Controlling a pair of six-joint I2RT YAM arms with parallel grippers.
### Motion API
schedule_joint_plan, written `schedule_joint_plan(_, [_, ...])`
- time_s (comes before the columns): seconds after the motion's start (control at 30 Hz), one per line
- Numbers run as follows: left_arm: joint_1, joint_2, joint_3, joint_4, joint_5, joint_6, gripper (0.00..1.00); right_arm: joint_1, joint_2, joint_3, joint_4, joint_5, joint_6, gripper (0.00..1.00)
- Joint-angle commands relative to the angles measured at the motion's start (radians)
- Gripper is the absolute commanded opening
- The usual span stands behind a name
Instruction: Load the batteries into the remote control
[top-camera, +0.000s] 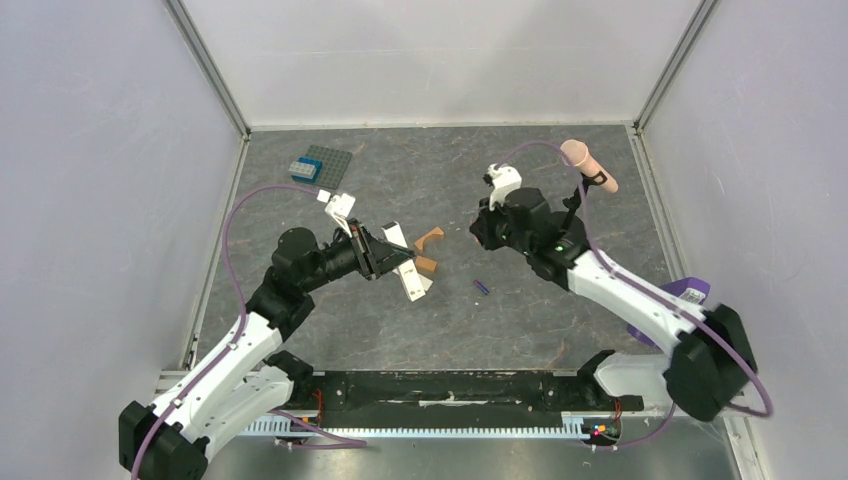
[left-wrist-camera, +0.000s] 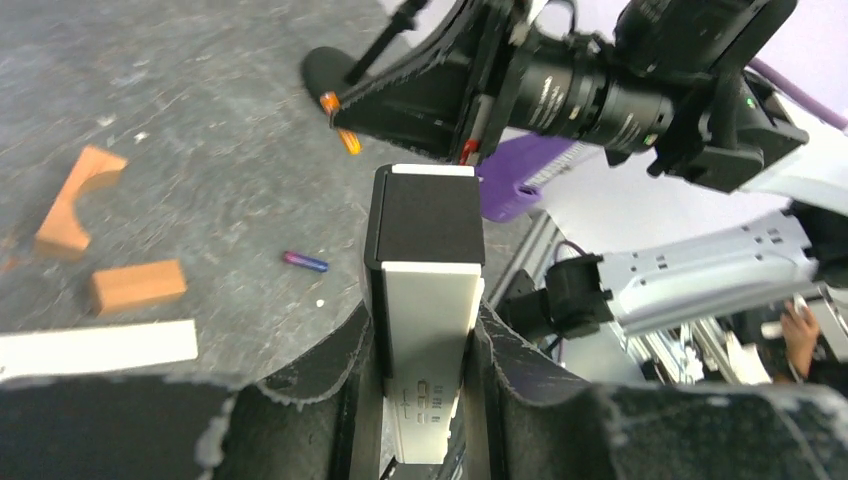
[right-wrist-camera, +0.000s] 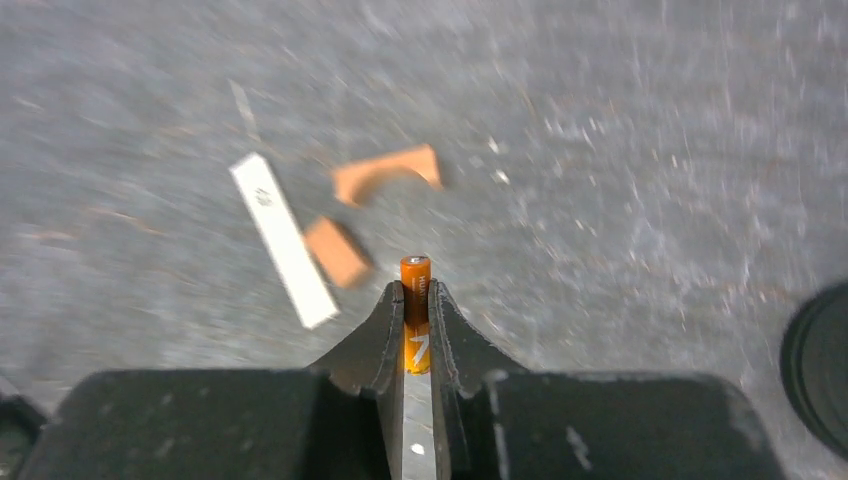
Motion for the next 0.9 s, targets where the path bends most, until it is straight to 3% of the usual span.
schedule_joint_plan(0.0, [0.002,-0.011,0.023,0.177,0.169,0.090,0.02,0.006,-0.156,-0.012,0.123,-0.137,0.053,0.06])
schedule_joint_plan(0.17, [0.002,0.019,0.026,0.260,0.145,0.028,0.02,0.005,-0.278,-0.039,0.218,-0.286,0.124,0.06])
schedule_joint_plan(0.3, [0.003,0.052,-0.004,0.414,0.079,-0.120,0.02,0.022,-0.355,-0.091,0.353,-0.370,0.255,0.06])
schedule_joint_plan(0.53, [0.003,0.087,-0.038,0.539,-0.025,-0.275,0.02,0.258,-0.365,-0.087,0.463,-0.206,0.333,0.04])
schedule_joint_plan(0.63, [0.003,0.089,-0.011,0.453,-0.056,-0.311,0.02,0.294,-0.337,-0.062,0.436,-0.172,0.294,0.05])
schedule_joint_plan(0.87, [0.002,0.089,-0.008,0.443,-0.046,-0.416,0.02,0.365,-0.272,-0.017,0.397,-0.099,0.211,0.05])
